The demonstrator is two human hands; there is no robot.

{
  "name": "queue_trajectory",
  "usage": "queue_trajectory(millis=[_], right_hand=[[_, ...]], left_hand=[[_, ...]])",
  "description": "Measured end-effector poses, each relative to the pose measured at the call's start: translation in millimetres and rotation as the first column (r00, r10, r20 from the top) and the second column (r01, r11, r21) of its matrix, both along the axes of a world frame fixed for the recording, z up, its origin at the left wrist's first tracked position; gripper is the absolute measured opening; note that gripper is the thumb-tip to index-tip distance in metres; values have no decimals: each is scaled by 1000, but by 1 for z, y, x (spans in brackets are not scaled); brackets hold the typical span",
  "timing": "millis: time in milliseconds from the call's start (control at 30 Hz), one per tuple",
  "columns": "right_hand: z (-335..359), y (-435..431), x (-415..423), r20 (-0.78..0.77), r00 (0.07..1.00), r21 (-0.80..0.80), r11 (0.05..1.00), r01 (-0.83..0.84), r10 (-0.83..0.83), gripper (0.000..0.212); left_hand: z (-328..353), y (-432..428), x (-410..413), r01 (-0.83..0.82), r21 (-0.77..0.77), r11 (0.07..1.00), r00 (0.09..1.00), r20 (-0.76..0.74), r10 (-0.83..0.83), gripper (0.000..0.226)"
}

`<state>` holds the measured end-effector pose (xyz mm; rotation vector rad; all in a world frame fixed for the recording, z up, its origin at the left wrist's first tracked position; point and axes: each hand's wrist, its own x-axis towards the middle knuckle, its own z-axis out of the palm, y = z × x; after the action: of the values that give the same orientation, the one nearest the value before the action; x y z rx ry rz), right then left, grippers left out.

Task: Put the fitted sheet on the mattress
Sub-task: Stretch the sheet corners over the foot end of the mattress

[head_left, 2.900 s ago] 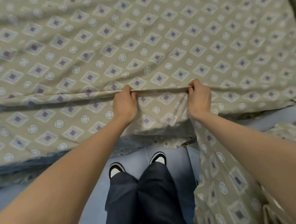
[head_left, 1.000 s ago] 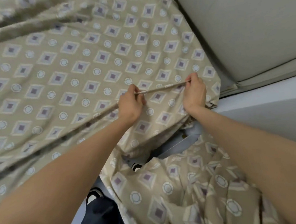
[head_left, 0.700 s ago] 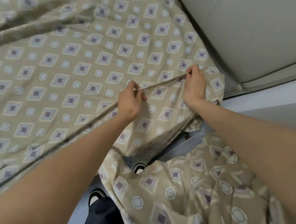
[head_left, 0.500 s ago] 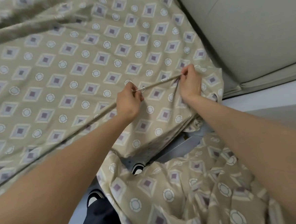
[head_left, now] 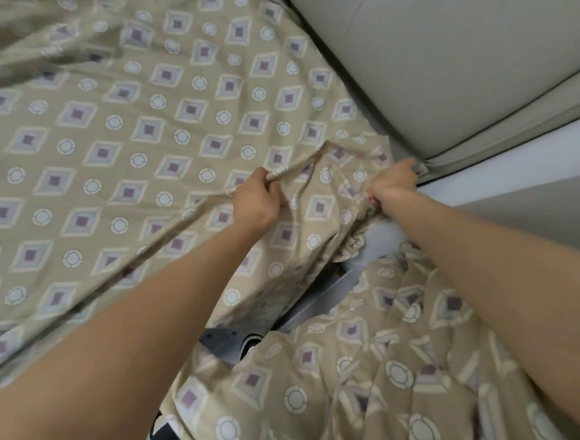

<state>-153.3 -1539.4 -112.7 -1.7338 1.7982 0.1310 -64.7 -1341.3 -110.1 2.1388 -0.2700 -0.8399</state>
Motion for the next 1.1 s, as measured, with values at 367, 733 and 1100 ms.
queue_trajectory(millis=[367, 733, 1100], right_hand=[[11, 3, 1, 35, 983, -50, 982, -180, 182, 47], [19, 3, 17, 305, 941, -281, 958, -60, 148, 21], [21, 5, 7, 302, 902, -285, 932, -223, 308, 16]], left_hand=[[9, -9, 10, -189, -145, 971, 974, -151, 167, 28], [8, -10, 6, -253, -192, 948, 966, -104, 236, 31], [3, -17, 10, -295, -157, 943, 955, -82, 285, 32]])
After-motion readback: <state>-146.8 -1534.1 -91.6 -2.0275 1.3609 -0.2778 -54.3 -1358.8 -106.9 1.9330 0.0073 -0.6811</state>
